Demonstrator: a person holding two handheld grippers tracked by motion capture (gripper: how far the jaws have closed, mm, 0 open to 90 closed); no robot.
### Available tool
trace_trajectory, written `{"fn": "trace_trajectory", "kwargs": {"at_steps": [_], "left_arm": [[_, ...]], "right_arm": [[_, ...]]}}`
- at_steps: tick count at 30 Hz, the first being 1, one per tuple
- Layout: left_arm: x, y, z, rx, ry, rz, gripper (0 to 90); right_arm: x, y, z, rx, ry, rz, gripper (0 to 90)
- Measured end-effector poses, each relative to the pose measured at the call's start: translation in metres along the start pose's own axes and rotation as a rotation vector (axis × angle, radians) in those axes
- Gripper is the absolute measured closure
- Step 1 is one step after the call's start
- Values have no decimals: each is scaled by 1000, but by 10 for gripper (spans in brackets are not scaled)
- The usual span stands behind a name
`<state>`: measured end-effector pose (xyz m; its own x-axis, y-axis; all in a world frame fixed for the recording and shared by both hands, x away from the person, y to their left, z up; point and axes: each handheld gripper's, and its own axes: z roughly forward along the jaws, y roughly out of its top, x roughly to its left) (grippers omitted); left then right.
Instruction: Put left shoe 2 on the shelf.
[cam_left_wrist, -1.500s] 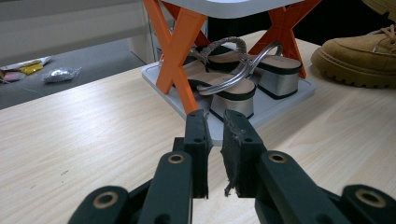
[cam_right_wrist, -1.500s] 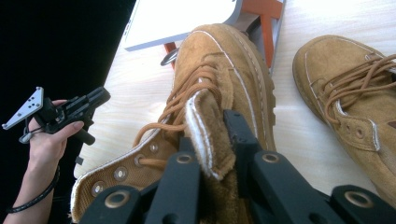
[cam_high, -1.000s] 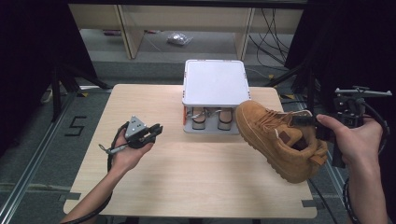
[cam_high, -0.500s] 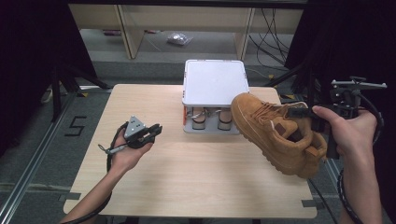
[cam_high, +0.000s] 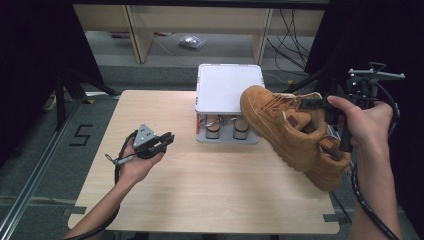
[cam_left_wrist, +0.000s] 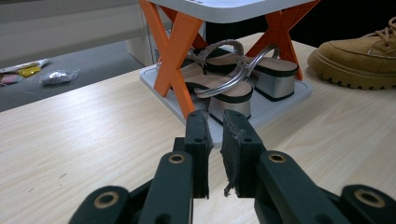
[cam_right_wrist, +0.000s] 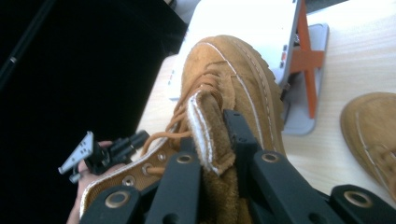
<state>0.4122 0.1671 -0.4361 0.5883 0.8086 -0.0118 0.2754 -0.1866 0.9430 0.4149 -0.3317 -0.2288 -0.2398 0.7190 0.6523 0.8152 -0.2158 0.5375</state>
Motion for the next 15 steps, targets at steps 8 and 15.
{"fn": "trace_trajectory", "kwargs": {"at_steps": [8, 15], "left_arm": [[-2, 4, 0, 0, -7, 14, 802], [-3, 8, 2, -4, -14, 19, 800]], "right_arm": [[2, 18, 18, -21, 19, 3, 850], [8, 38, 38, -19, 38, 28, 849]]}}
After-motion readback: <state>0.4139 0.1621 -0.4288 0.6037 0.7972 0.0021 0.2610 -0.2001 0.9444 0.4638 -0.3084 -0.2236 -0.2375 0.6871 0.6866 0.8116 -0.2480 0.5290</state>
